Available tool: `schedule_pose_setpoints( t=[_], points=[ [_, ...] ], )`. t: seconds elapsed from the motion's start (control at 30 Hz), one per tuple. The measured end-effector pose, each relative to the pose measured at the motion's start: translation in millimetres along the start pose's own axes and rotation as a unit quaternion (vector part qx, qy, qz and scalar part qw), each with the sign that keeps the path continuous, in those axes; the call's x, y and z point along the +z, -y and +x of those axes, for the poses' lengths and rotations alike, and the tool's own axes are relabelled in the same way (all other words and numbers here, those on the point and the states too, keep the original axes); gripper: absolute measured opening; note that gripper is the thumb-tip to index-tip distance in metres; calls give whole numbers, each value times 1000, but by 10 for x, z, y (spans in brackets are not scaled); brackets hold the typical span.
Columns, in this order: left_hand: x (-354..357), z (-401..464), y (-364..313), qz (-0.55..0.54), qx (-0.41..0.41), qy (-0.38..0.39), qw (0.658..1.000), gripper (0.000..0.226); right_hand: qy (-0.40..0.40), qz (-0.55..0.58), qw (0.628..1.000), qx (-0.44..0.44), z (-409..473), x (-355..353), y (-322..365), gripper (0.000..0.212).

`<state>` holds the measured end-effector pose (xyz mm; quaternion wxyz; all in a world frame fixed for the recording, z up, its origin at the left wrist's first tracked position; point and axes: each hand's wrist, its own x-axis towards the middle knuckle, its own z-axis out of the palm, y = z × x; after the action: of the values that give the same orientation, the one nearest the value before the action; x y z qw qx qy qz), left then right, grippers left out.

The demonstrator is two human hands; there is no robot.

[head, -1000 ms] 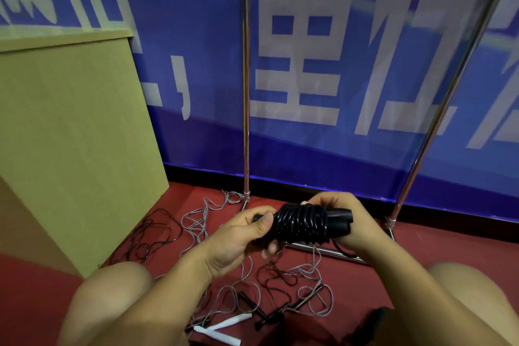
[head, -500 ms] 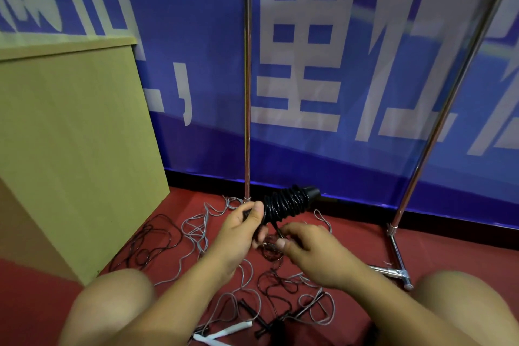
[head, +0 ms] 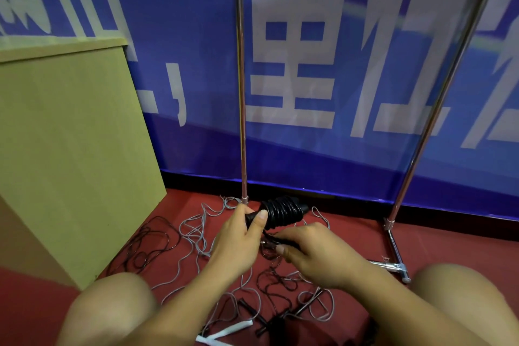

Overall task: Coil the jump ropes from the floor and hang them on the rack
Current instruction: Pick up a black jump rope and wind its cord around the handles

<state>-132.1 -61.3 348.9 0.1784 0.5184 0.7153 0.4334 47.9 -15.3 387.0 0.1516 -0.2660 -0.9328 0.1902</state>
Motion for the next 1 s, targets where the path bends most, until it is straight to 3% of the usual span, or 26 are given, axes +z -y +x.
schedule_pose_setpoints(
  t=[0.13, 0.3, 0.47, 0.57, 0.77, 0.9, 1.0],
  points=[
    [-1, -11, -48, 58, -3, -4, 998, 32, -28, -50, 998, -14, -11, 6, -27, 19],
    [-16, 17, -23, 41, -5, 24, 999, 31, -41, -78, 996, -15, -2, 19, -55, 23],
    [-41, 56, 2, -92, -35, 64, 993, 33, -78, 42, 994, 59, 17, -49, -43, 14],
    [-58, 41, -24, -184, -74, 84, 976, 26, -53, 94, 991, 82, 17, -64, -27, 9],
    [-86, 37, 1, -210, -108, 115, 965, 19, -46, 184, 970, 150, 27, -147, 32, 6],
    [-97, 32, -12, -199, -94, 147, 964, 17, -61, 190, 961, 192, 29, -212, 10, 18],
    [-100, 19, -41, -178, -77, 178, 965, 14, -77, 272, 936, 212, 32, -216, -8, 20]
  ],
)
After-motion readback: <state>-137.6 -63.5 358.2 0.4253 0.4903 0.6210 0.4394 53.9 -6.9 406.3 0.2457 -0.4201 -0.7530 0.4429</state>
